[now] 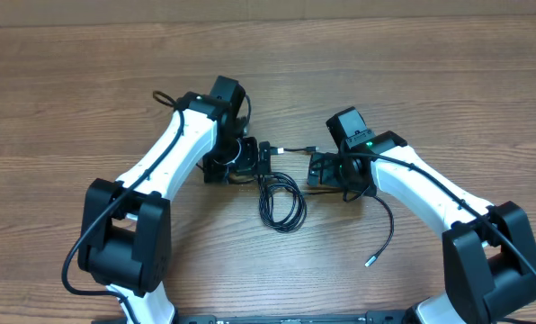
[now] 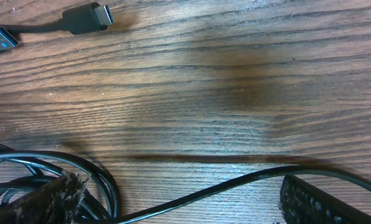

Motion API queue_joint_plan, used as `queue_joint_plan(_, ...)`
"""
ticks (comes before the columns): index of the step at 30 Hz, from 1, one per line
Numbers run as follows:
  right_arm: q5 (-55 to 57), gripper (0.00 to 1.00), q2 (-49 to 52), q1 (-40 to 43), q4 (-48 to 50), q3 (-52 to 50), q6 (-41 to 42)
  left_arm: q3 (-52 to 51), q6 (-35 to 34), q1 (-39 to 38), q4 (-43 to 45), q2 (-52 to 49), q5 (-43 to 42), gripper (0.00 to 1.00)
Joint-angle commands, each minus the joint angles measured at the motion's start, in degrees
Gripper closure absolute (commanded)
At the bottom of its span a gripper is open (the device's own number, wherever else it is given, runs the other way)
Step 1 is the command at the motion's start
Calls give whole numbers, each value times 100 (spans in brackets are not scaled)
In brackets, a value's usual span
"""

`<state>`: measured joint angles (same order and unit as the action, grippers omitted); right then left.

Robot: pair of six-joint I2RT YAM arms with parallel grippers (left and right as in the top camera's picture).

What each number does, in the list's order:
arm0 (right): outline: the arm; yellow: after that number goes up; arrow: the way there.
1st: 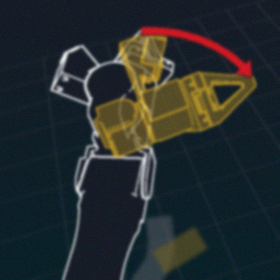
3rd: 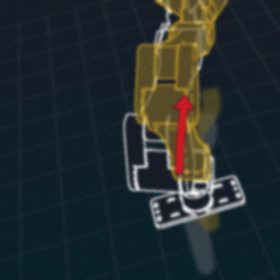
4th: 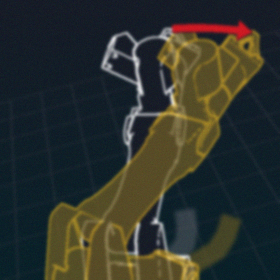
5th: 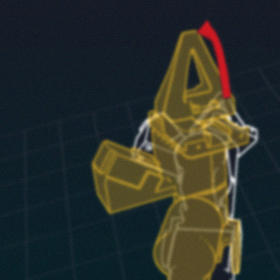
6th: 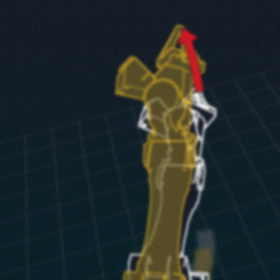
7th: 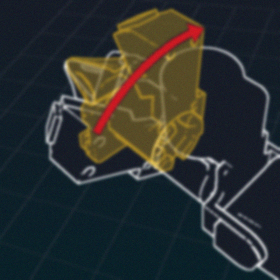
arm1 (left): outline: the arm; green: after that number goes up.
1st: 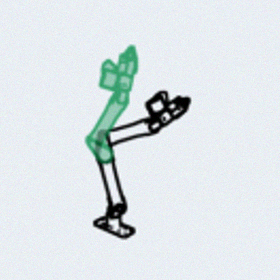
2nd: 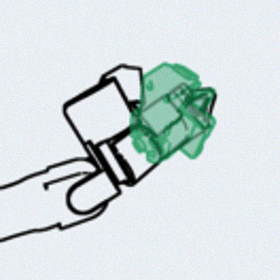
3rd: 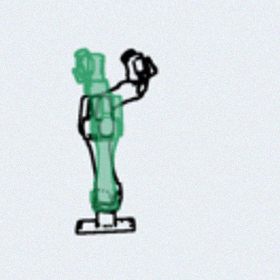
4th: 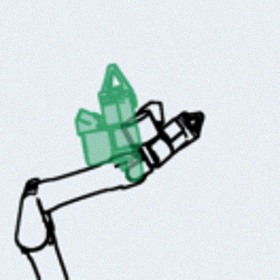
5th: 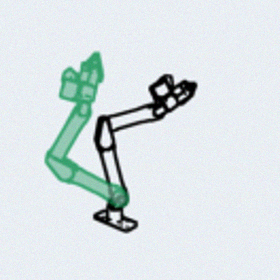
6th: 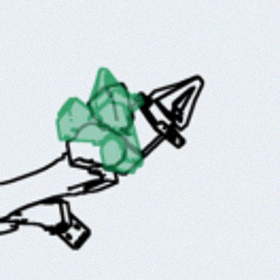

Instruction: Untangle cables

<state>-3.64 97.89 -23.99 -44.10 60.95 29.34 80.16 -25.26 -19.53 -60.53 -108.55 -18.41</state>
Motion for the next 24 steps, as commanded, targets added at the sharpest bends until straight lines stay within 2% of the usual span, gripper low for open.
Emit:
queue_joint_plan(1, -33, 0, -68, 28, 33, 15, -94, -299, -1276, -184, 164, 22, -59, 0)
queue_joint_plan(3, -33, 0, -70, 28, 33, 15, -94, -535, -1534, -313, 614, 24, 79, 0)
queue_joint_plan(6, -33, 0, -70, 28, 33, 15, -94, -953, -1917, -391, 1676, 22, 758, 0)
queue_joint_plan(7, -33, 0, -70, 28, 33, 15, -94, -1021, -1915, -391, 1888, 22, 848, 5)
queue_joint_plan(9, -33, 0, -70, 28, 33, 15, -94, -1104, -1917, -398, 2068, 22, 1172, 33)
queue_joint_plan(11, -33, 0, -70, 28, 33, 15, -94, -1117, -1917, -402, 2146, 22, 1412, 51)
queue_joint_plan(13, -33, 0, -70, 28, 33, 15, -94, -1119, -1915, -402, 2424, 22, 1779, 62)
queue_joint_plan(15, -33, 0, -70, 28, 33, 15, -94, -1117, -1904, -402, 2669, 22, 2306, 87)
queue_joint_plan(16, -33, 0, -70, 28, 33, 15, -94, -1117, -1744, -387, 2815, 22, 2597, 96)
queue_joint_plan(18, -33, 0, -70, 28, 33, 15, -94, -1067, -964, -319, 3211, 33, 2739, 96)
queue_joint_plan(20, -33, 0, -70, 28, 33, 15, -94, -772, -313, -238, 3119, 116, 2688, 95)
queue_joint_plan(22, -33, 0, -68, 28, 33, 15, -94, -407, 22, -155, 2811, 267, 2341, 85)
queue_joint_plan(23, -33, 0, -70, 28, 33, 15, -94, -308, 22, -131, 2671, 323, 2092, 69)
queue_joint_plan(24, -33, 0, -70, 28, 33, 15, -94, -269, 11, -120, 2448, 348, 1843, 32)
